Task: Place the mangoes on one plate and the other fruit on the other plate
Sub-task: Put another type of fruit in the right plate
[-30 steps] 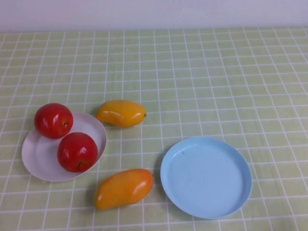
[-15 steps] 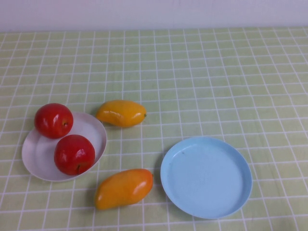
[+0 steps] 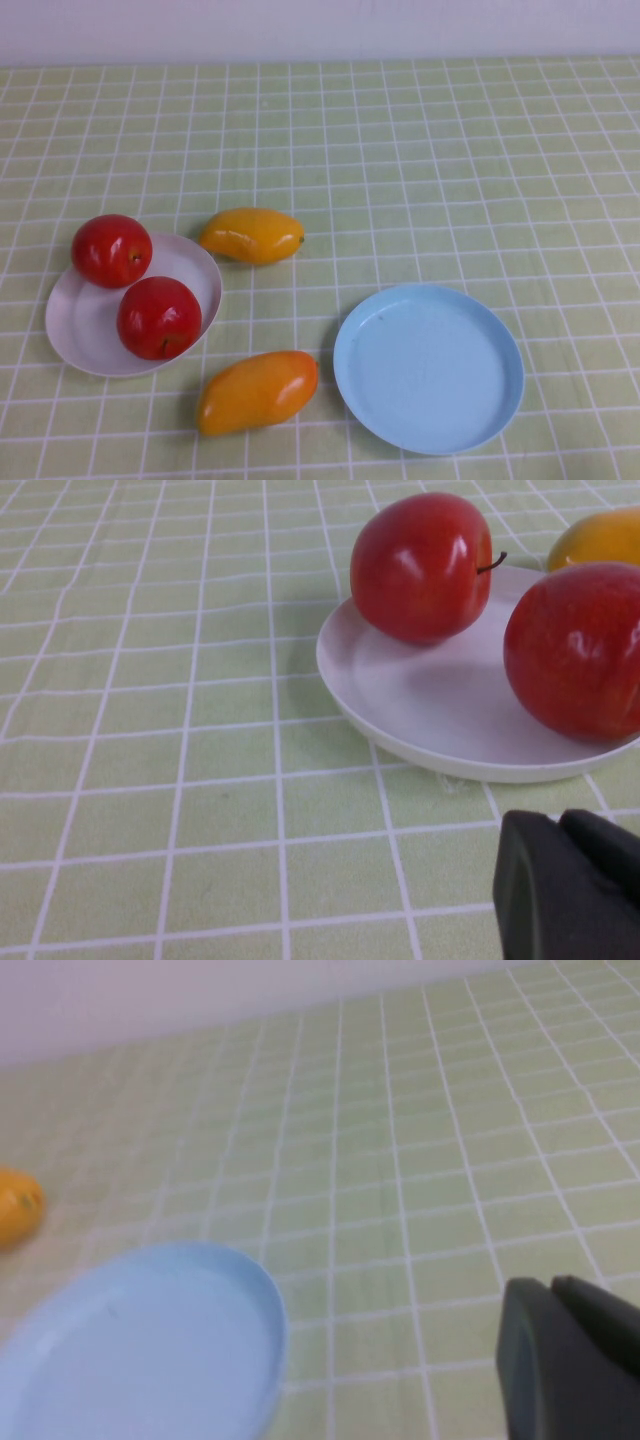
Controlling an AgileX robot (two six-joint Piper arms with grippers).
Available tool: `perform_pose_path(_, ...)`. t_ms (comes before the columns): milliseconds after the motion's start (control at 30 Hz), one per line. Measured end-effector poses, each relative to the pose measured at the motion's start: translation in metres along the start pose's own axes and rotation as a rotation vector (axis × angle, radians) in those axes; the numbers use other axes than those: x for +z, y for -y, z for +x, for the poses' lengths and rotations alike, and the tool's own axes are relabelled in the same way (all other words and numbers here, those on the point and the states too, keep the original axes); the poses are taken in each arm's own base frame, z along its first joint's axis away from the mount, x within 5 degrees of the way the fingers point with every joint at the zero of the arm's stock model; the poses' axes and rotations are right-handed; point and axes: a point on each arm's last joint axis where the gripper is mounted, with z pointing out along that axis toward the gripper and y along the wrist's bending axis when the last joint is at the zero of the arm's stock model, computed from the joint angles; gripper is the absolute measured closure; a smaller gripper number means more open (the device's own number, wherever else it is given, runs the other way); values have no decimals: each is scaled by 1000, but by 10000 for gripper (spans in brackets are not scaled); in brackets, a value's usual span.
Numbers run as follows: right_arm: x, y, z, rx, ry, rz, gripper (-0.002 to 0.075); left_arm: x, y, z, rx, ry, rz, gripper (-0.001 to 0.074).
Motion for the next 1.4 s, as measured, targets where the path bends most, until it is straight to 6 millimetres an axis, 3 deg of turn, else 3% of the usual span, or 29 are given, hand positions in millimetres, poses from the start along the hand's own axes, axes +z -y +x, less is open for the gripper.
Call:
perform_pose_path(300,-2,0,-21,468,227,-56,742,0,0,0,0,0,0,731)
perform_pose_path(433,-4,-4,-25,526,209,-91,742,0,0,0,0,0,0,731)
perform_pose_path(567,-10,-22,-47,507,90,-178,743,0,0,0,0,0,0,731)
perform_pose_path(700,-5,-40,-69,433,-179,-233,742,0,0,0,0,0,0,731)
perform_pose_path(933,31,-53,-102,174,-563,-262,742,0,0,0,0,0,0,731)
perform_pose_path(1167,82,-63,-134,-72,-753,-367,742,0,0,0,0,0,0,731)
perform_pose_path(1267,106,-79,-144,-211,-794,-426,742,0,0,0,0,0,0,731)
perform_pose_path(1400,136,-115,-153,-431,-797,-530,742,0,0,0,0,0,0,731)
